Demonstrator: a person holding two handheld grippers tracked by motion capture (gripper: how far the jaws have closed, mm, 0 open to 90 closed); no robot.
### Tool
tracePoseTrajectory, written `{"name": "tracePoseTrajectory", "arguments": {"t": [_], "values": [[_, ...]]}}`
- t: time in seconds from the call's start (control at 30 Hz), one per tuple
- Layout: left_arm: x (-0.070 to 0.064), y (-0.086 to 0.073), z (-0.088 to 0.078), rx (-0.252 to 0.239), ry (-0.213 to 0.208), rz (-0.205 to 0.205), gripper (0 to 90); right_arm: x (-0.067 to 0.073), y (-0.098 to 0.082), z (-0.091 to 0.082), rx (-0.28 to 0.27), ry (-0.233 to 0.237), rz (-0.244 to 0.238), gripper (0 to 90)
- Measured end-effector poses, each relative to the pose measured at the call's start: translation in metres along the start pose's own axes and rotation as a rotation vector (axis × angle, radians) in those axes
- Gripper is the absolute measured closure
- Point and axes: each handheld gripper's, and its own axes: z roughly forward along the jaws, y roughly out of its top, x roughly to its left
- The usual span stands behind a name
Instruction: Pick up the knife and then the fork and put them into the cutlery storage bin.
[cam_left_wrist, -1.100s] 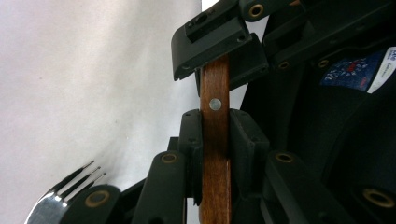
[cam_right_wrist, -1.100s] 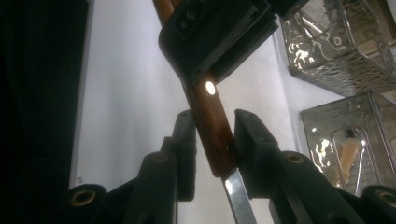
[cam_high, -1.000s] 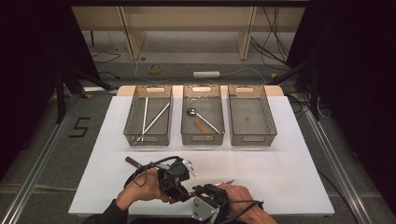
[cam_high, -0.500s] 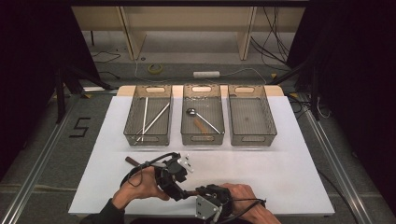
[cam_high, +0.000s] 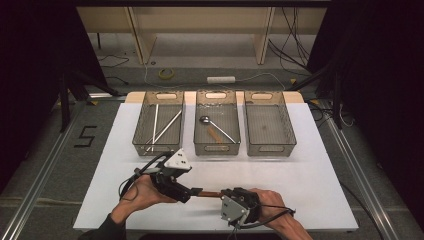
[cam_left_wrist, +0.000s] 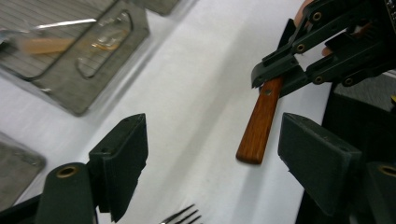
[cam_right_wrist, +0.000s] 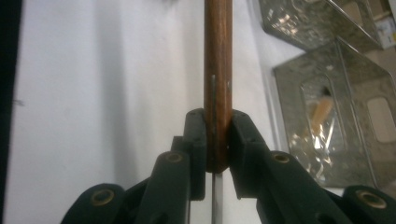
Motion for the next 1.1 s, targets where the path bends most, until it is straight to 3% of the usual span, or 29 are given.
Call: {"name": "tracePoseTrajectory", "arguments": {"t": [0.1,0.17,0.27,0.3,0.43,0.63,0.9,1.1], "values": [[0.005,-0.007,-0.001,-0.035,0.022,-0.027,23.2,-0.008,-0.007,-0.001,0.002,-0.024,0.024,79.0],[0.008,-0.014,-0.003,-0.060,0.038,-0.042,23.1,-0.012,-0.011,-0.002,0.011,-0.037,0.097,79.0],[0.012,-0.026,-0.006,-0.119,0.063,-0.080,23.1,-0.023,-0.019,-0.005,0.012,-0.036,0.138,79.0],[0.014,-0.030,-0.007,-0.134,0.069,-0.094,23.1,-0.026,-0.021,-0.006,0.006,-0.044,0.177,79.0],[0.019,-0.043,-0.012,-0.195,0.104,-0.132,23.0,-0.041,-0.030,-0.010,-0.011,-0.045,0.263,79.0],[0.022,-0.059,-0.014,-0.223,0.130,-0.153,22.2,-0.067,-0.043,-0.017,-0.034,-0.036,0.414,79.0],[0.026,-0.074,-0.018,-0.245,0.169,-0.187,21.9,-0.110,-0.055,-0.021,-0.082,-0.019,0.665,79.0],[0.029,-0.080,-0.022,-0.247,0.199,-0.204,21.4,-0.141,-0.060,-0.017,-0.104,-0.010,0.792,79.0]]}}
